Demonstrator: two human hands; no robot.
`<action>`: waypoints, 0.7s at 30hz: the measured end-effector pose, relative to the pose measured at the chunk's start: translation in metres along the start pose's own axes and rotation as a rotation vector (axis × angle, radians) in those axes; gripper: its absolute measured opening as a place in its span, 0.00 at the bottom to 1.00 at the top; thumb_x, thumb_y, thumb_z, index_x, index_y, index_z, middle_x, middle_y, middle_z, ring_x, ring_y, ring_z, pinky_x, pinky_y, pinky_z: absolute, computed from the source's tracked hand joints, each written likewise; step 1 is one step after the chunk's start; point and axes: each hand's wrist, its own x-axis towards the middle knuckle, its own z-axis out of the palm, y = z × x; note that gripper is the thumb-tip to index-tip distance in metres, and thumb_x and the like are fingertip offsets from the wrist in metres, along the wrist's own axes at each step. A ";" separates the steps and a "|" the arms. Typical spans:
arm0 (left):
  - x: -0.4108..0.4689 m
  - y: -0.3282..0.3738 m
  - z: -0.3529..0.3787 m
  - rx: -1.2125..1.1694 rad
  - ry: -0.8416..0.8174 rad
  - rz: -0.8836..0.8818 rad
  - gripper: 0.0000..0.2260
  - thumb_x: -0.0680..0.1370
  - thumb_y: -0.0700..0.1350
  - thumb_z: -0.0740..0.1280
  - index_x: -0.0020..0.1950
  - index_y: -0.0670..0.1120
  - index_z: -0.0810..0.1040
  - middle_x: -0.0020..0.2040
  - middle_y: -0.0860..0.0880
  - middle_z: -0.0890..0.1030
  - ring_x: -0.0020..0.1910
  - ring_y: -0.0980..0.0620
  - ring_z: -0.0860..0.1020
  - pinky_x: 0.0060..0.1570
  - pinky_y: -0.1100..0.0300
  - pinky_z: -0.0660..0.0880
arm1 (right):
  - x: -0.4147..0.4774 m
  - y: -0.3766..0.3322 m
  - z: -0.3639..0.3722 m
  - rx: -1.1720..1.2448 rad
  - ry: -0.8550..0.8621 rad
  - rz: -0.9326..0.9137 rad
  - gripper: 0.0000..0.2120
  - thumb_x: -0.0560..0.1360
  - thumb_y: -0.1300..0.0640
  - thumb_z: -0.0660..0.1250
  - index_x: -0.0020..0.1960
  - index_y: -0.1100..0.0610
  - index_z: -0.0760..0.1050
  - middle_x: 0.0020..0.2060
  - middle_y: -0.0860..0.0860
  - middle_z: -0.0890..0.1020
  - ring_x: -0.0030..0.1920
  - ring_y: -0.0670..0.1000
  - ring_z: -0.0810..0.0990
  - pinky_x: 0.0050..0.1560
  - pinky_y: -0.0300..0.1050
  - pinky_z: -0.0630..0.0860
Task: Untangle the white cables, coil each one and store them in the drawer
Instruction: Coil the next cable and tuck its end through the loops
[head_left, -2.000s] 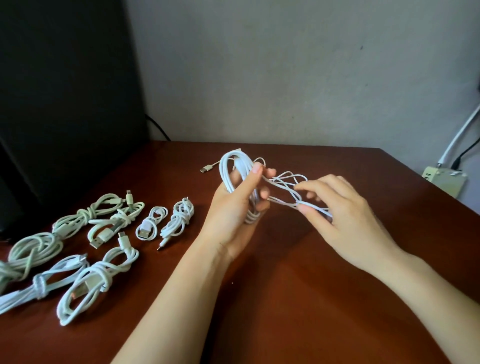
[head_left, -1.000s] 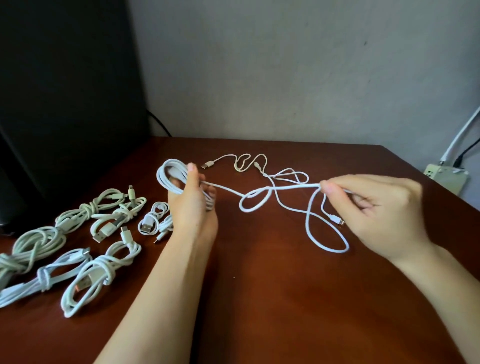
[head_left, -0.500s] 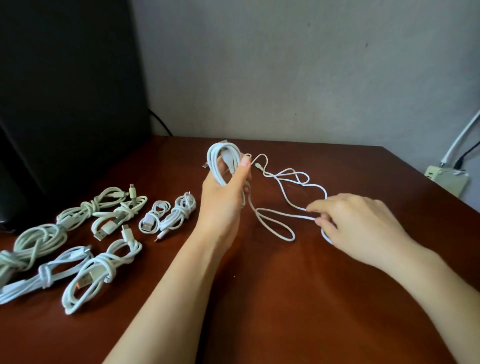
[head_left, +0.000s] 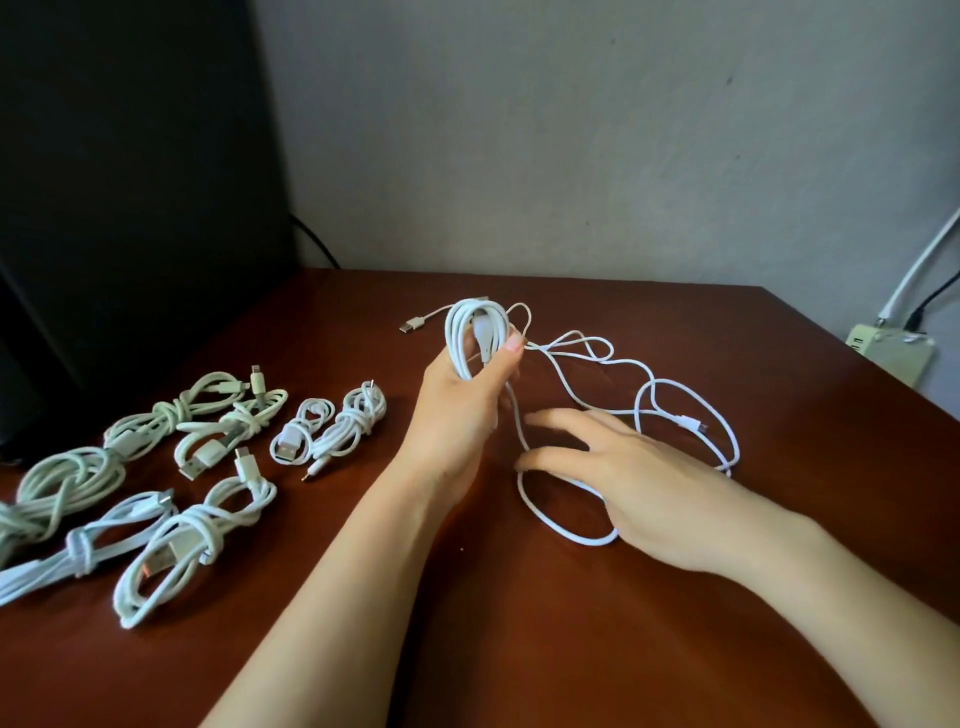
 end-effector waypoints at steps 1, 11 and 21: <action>0.000 -0.001 0.000 0.011 0.003 -0.008 0.05 0.78 0.46 0.67 0.42 0.49 0.77 0.35 0.50 0.73 0.33 0.54 0.69 0.37 0.56 0.65 | 0.000 0.000 0.001 0.033 0.028 -0.017 0.33 0.71 0.74 0.54 0.66 0.42 0.66 0.71 0.39 0.55 0.71 0.43 0.56 0.60 0.46 0.73; 0.005 -0.005 0.000 -0.030 0.145 -0.054 0.06 0.79 0.41 0.66 0.42 0.47 0.75 0.32 0.52 0.74 0.31 0.56 0.76 0.37 0.59 0.79 | 0.001 0.002 0.001 0.104 0.388 -0.183 0.12 0.66 0.69 0.55 0.41 0.52 0.60 0.44 0.48 0.73 0.45 0.51 0.71 0.45 0.39 0.69; 0.010 -0.006 -0.011 0.059 0.220 -0.072 0.10 0.81 0.42 0.63 0.40 0.50 0.71 0.28 0.56 0.67 0.26 0.59 0.65 0.26 0.66 0.65 | -0.018 0.002 -0.022 0.038 0.470 -0.171 0.10 0.64 0.60 0.57 0.40 0.52 0.74 0.36 0.44 0.74 0.26 0.47 0.69 0.25 0.40 0.65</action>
